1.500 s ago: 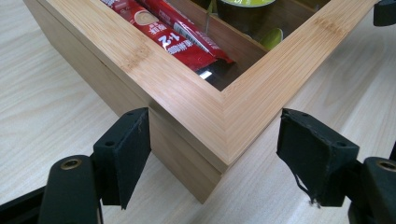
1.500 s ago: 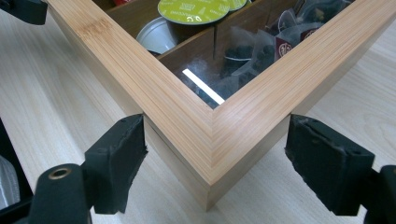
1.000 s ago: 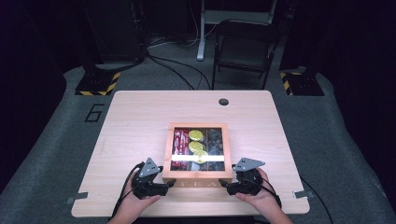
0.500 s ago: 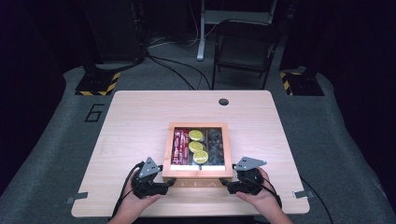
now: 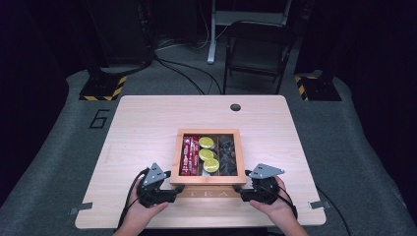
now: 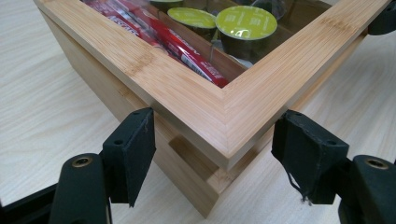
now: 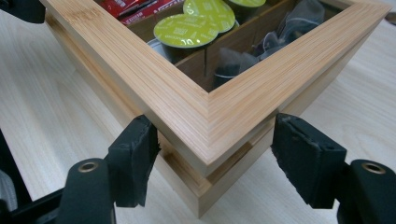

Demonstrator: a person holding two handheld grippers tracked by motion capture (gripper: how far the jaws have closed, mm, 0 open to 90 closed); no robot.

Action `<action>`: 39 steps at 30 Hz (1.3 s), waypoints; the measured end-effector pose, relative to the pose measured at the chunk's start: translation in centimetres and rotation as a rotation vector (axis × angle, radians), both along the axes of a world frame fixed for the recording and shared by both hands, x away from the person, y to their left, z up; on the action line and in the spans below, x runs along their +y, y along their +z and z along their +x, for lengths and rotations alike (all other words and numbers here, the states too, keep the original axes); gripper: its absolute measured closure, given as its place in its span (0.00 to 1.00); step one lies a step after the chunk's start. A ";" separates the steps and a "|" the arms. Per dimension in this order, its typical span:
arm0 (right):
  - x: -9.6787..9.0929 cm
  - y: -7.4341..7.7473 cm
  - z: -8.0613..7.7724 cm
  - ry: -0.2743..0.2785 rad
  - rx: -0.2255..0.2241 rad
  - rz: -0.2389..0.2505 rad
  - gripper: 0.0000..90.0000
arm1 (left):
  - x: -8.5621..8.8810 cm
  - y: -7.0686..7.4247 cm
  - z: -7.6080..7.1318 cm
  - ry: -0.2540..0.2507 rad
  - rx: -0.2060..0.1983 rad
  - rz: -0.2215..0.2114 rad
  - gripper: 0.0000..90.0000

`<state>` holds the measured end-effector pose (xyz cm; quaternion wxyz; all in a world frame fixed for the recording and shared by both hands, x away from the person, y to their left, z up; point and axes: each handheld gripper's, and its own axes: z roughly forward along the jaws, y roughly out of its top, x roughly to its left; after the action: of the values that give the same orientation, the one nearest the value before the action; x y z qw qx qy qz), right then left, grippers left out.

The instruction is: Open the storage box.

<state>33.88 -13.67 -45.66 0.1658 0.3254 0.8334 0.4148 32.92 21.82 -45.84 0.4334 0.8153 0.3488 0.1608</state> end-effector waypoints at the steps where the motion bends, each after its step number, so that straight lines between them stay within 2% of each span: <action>1: 0.0 0.1 0.0 -0.005 -0.006 0.003 0.35 | 0.0 0.0 0.0 0.004 -0.007 0.000 0.34; 4: -0.1 0.4 -0.1 -0.007 -0.025 0.011 0.35 | 0.1 0.4 0.0 0.011 -0.008 -0.014 0.34; 7: -0.1 0.7 -0.3 -0.011 -0.040 0.005 0.36 | 0.1 0.7 -0.1 0.012 -0.019 -0.006 0.34; 16: -0.2 1.0 -0.3 -0.011 -0.050 0.017 0.38 | 0.1 1.3 -0.2 0.015 -0.020 -0.011 0.35; 18: -0.3 1.2 -0.3 -0.011 -0.059 0.018 0.39 | 0.1 1.5 -0.2 0.020 -0.033 -0.013 0.36; 26: -0.3 1.9 -0.3 -0.017 -0.069 0.027 0.40 | 0.1 2.1 -0.1 0.025 -0.024 -0.030 0.36; 32: -0.4 2.8 -0.2 -0.033 -0.081 0.052 0.43 | 0.1 3.3 0.1 0.039 -0.045 -0.036 0.37; 37: -0.6 3.5 0.1 -0.039 -0.092 0.060 0.49 | 0.2 4.0 0.4 0.040 -0.036 -0.049 0.38; 39: -0.6 3.7 0.1 -0.045 -0.084 0.061 0.49 | 0.2 4.2 0.5 0.038 -0.035 -0.049 0.38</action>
<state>34.01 -14.29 -41.93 0.2000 0.3314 0.8051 0.4494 33.37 22.06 -41.65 0.4560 0.7948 0.3604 0.1746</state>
